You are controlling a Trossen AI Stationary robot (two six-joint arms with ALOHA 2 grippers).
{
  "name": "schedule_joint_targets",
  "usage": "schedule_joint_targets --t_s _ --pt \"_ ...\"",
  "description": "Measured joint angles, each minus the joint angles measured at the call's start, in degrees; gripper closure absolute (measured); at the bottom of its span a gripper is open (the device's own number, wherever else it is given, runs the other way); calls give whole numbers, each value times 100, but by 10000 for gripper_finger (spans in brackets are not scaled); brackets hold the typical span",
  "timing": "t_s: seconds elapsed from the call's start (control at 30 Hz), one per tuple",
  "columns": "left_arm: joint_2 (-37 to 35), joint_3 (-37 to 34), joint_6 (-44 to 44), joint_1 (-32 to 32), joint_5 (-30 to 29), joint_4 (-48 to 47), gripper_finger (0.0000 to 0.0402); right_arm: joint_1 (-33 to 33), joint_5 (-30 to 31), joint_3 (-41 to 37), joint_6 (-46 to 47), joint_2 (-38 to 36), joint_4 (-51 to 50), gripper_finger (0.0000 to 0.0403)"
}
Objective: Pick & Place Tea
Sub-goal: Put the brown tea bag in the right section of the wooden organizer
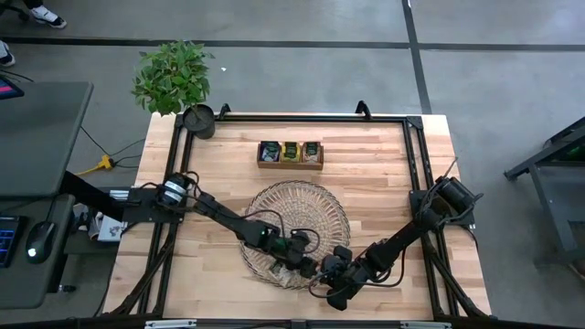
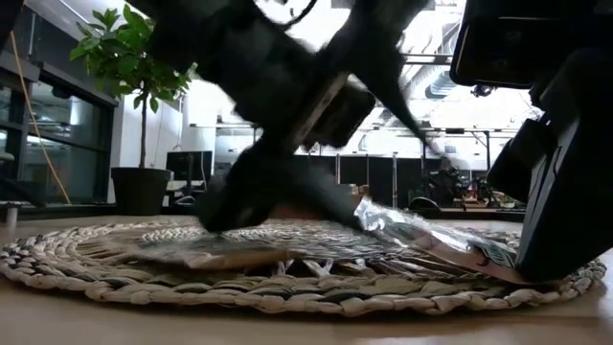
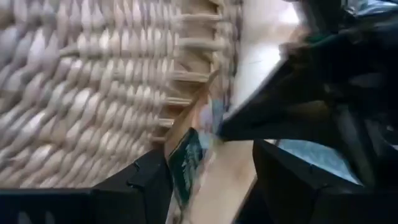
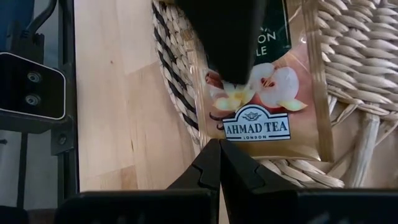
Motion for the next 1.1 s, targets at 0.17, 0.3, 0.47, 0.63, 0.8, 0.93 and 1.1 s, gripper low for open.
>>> schedule_joint_targets --t_s 0.17,0.3,0.47,0.63,0.8,0.93,1.1 --pt "33 -19 -71 1 -43 -136 200 0 -4 0 2 0 0 403" --pt "40 -22 -67 2 -43 -195 233 0 -3 0 2 0 -12 403" --pt "40 -26 -51 3 -41 -304 305 0 -6 0 2 0 -13 403" --pt "40 -26 -49 1 -38 -308 385 0 -6 0 0 0 -13 403" --pt "40 -26 -49 1 -29 -301 397 0 -18 0 -1 0 10 403" --pt "40 -26 -49 -1 -14 -301 399 -4 -143 -4 -119 -83 21 403" --pt "40 -30 -49 -1 23 -331 401 -3 -191 -34 -331 -606 -212 403"
